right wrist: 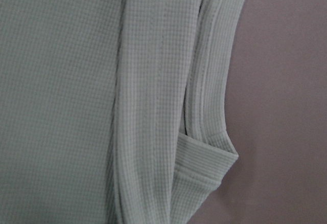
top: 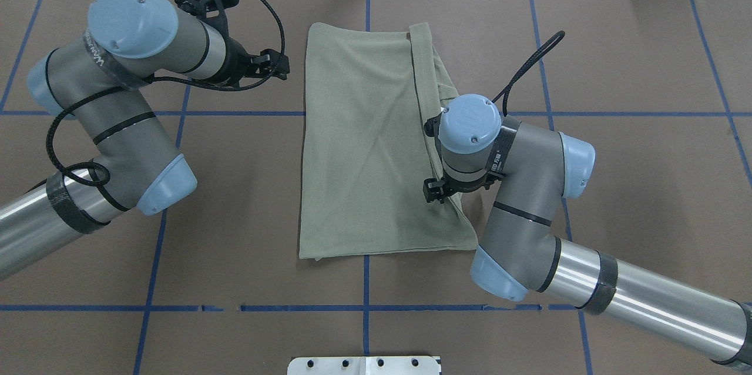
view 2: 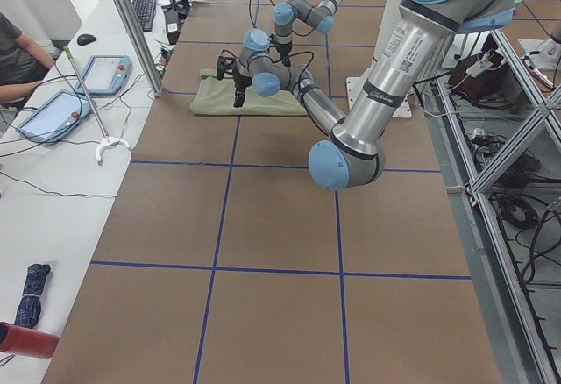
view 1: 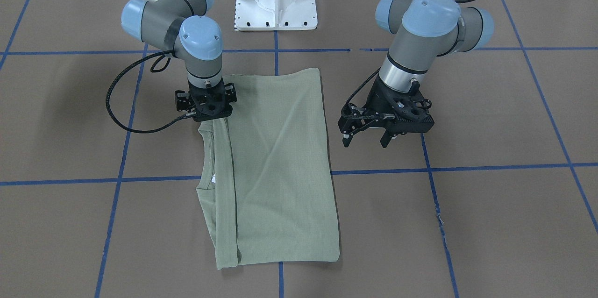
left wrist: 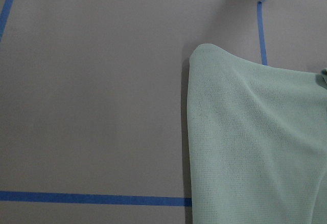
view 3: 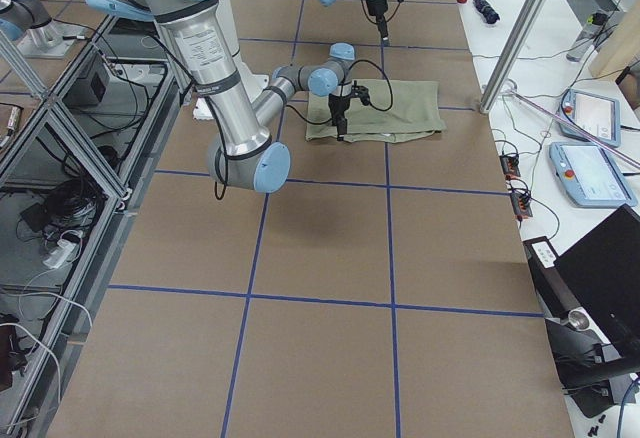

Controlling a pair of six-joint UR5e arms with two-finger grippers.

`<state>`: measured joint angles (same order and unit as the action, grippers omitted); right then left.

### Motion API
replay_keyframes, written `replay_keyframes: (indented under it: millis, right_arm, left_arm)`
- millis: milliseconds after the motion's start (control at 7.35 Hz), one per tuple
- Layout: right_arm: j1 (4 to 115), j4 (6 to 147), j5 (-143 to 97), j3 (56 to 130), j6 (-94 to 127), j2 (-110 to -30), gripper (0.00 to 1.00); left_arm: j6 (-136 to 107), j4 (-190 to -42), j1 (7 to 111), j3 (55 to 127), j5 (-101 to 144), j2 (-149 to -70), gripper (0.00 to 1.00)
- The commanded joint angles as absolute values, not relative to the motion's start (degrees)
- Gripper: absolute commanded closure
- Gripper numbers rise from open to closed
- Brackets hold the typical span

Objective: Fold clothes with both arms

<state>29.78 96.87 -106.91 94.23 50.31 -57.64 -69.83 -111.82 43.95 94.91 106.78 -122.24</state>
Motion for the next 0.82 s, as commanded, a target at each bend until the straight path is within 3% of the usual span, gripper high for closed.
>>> replay_keyframes:
  millis: [0, 680]
  right_arm:
    - [30.75, 98.26, -107.75, 94.48, 50.19, -57.83, 0.0]
    - [36.72, 97.74, -111.6, 96.14, 47.29, -60.65, 0.0]
  left_arm:
    - [-70.05, -111.88, 43.95, 95.01, 106.79, -122.26, 0.0]
    - [-70.14, -111.71, 43.95, 96.06, 106.79, -122.69, 0.0]
